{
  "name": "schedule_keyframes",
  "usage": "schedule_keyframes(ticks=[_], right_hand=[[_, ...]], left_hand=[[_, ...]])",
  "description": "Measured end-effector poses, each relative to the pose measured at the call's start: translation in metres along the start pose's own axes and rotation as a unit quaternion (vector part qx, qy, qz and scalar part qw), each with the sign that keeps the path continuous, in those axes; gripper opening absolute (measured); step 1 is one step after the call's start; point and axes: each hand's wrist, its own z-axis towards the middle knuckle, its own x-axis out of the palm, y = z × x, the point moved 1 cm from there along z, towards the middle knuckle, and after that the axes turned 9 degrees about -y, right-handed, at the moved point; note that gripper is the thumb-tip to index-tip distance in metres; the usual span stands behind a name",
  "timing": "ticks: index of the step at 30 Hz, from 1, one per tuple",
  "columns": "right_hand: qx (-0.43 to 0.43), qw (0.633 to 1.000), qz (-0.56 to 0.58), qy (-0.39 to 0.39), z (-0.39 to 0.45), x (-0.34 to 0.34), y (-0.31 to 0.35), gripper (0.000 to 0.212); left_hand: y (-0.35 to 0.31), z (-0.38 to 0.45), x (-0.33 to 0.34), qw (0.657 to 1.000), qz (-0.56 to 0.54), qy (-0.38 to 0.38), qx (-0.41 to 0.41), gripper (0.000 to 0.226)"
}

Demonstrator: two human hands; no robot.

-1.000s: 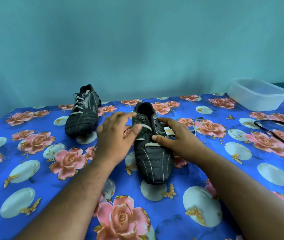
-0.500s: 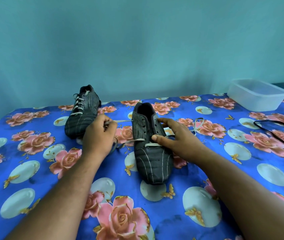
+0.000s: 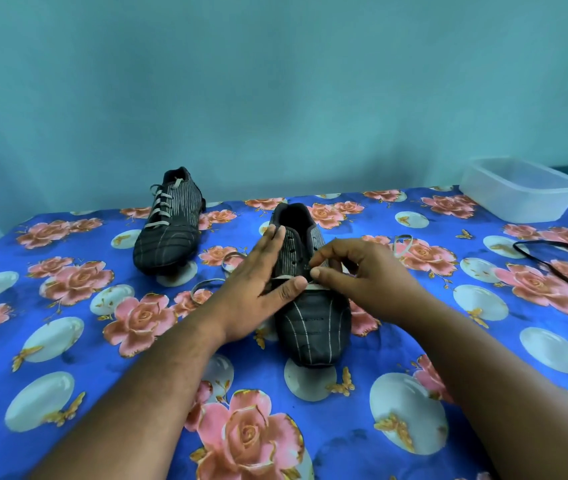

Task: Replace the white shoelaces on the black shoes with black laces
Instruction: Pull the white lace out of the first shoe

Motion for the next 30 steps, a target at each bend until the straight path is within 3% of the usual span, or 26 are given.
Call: schedule_keyframes(ticks=[8, 13, 20, 30], right_hand=[[-0.057, 0.996, -0.066, 0.007, -0.002, 0.008, 0.005, 0.006], [-0.046, 0.994, -0.094, -0.006, -0.003, 0.014, 0.007, 0.023], [-0.039, 0.999, 0.023, -0.011, -0.006, 0.016, 0.014, 0.015], [0.039, 0.999, 0.020, 0.015, -0.005, 0.021, 0.008, 0.014]], left_hand=[[0.002, -0.001, -0.003, 0.999, 0.029, 0.023, -0.004, 0.123], [0.001, -0.001, -0.004, 0.999, 0.032, 0.016, -0.003, 0.127], [-0.001, 0.000, -0.002, 0.999, 0.044, 0.026, -0.014, 0.134], [-0.006, -0.001, -0.003, 0.997, 0.068, 0.019, -0.020, 0.139]])
